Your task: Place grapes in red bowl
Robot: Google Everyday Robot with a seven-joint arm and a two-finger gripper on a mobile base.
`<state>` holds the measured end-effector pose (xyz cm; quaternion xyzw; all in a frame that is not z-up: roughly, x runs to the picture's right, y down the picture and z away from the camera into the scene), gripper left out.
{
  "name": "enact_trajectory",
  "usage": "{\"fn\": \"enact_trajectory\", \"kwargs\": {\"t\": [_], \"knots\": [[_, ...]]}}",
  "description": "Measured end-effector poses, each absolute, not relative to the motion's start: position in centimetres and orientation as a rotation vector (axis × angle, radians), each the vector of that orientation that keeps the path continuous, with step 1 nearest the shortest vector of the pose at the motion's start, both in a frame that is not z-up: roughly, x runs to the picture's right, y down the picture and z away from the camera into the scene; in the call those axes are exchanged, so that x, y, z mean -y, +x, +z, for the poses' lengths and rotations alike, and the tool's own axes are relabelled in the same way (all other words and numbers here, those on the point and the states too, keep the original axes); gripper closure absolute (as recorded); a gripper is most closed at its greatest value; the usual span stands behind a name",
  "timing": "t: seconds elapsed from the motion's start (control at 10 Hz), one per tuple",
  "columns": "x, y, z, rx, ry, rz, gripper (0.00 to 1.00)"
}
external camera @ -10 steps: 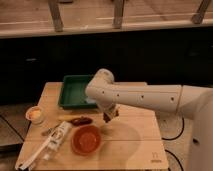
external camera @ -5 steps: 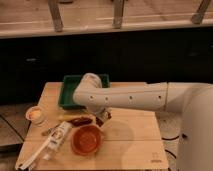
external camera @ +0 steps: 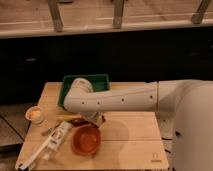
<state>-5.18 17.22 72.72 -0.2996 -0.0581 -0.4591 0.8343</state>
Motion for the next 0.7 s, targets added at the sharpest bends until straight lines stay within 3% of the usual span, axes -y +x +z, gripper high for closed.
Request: {"fn": "enact_trajectory", "kwargs": {"t": [0.7], "knots": [[-19.6,-7.5,72.2,0.184,-0.647,-1.074,0.96]]}}
